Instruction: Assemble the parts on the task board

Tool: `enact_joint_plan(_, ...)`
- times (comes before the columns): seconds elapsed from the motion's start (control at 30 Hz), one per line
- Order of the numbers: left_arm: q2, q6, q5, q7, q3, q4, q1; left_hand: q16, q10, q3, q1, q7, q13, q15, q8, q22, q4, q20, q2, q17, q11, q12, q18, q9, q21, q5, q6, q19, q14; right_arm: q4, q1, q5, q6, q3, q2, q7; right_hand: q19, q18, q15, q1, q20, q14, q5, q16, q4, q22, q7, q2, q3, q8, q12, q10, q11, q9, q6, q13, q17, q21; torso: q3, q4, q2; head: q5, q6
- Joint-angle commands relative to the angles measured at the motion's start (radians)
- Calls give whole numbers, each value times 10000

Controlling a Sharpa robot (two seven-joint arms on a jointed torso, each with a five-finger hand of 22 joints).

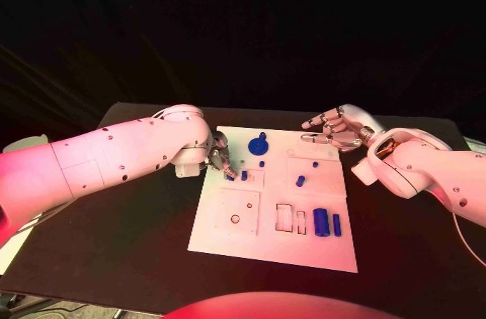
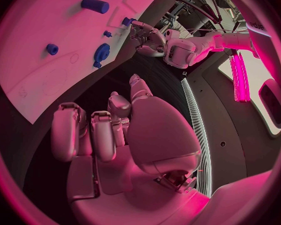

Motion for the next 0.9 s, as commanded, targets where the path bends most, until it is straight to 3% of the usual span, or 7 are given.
enact_joint_plan(0.03,65,377,-279,-120,-5,-91,2,31,39,1733,-113,-45,23,50,97,2293,-1694,51,23,2635,29,56,29,76,28,-33,-47,878,1067,18,-6,-60,141,0,11,95,-46,153,-84,-92,-29,792,66,-46,-6,3,0,39,-59,-47,34,-52,18,-1,43,-8,1589,-26,-6,3,-2,14,-3)
enact_joint_plan(0.37,169,71,-828,-166,-5,-181,3,31,116,1950,-264,-62,126,34,296,2311,-1826,39,-8,2635,11,155,16,383,99,-35,-172,890,1067,14,-6,-60,140,0,23,110,-46,153,-84,-92,-29,792,66,-46,-6,3,0,39,-59,-47,34,-52,18,-1,43,-8,1589,-26,-15,-4,-1,15,-8)
enact_joint_plan(0.9,101,212,-918,-194,-1,-4,0,31,180,2098,-340,-77,238,22,429,2334,-1947,32,-91,2635,-5,252,-1,604,189,-34,-237,904,1067,3,-6,-57,164,0,28,119,-48,155,-83,-97,-29,790,69,-52,-3,-3,1,39,-71,-48,24,-59,19,-1,41,-19,1584,-30,-11,-5,-4,-2,-56)
